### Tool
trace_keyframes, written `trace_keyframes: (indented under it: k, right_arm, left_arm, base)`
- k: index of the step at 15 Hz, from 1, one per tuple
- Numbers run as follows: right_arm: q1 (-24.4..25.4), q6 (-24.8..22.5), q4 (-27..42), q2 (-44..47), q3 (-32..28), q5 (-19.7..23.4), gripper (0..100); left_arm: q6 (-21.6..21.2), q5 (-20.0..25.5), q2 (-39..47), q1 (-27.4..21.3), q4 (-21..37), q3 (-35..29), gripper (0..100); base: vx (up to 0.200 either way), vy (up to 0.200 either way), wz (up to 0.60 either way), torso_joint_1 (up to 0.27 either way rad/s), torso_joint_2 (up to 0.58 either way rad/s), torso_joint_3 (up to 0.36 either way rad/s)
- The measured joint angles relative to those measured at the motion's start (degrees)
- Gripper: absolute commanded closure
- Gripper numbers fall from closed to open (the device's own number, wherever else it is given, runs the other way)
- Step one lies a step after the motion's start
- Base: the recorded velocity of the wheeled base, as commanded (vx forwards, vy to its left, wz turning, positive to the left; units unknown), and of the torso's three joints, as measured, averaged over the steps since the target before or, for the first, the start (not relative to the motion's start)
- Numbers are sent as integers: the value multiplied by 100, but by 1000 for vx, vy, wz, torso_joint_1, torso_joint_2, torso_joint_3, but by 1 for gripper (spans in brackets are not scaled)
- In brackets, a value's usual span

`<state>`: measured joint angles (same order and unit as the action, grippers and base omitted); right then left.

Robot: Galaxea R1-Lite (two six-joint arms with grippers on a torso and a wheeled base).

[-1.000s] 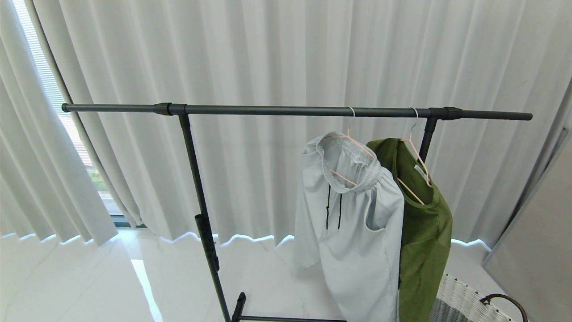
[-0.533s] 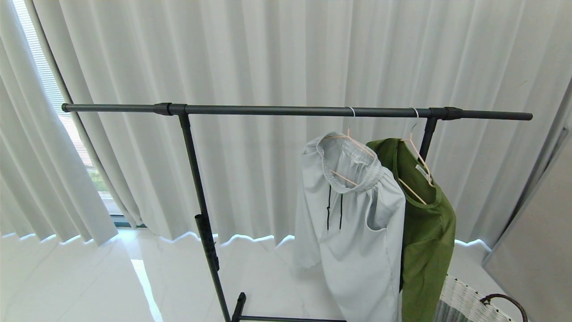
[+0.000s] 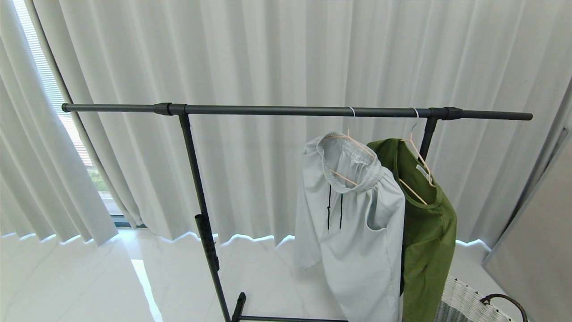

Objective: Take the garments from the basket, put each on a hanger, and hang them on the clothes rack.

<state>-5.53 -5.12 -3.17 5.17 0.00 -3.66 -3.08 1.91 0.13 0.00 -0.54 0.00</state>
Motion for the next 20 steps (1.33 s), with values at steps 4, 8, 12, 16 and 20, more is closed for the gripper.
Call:
trace_keyframes:
  k: [4, 8, 12, 16, 20]
  right_arm:
    - [461, -82, 30, -32, 0, 373, 0]
    - [688, 272, 330, -169, 0, 707, 0]
    - [655, 368, 335, -280, 0, 713, 0]
    - [553, 401, 335, -475, 0, 699, 0]
    - [544, 401, 335, -501, 0, 699, 0]
  left_arm:
    - [2, -2, 0, 0, 2, 0, 0]
    - [0, -2, -2, -5, -1, 0, 0]
    - [2, -4, -2, 0, -1, 0, 0]
    - [0, -4, -2, 0, -4, 0, 0]
    - [0, -6, -2, 0, -4, 0, 0]
  base:
    - [0, 0, 0, 0, 0, 0]
    - [0, 0, 0, 0, 0, 0]
    - [0, 0, 0, 0, 0, 0]
    - [0, 0, 0, 0, 0, 0]
    - [0, 0, 0, 0, 0, 0]
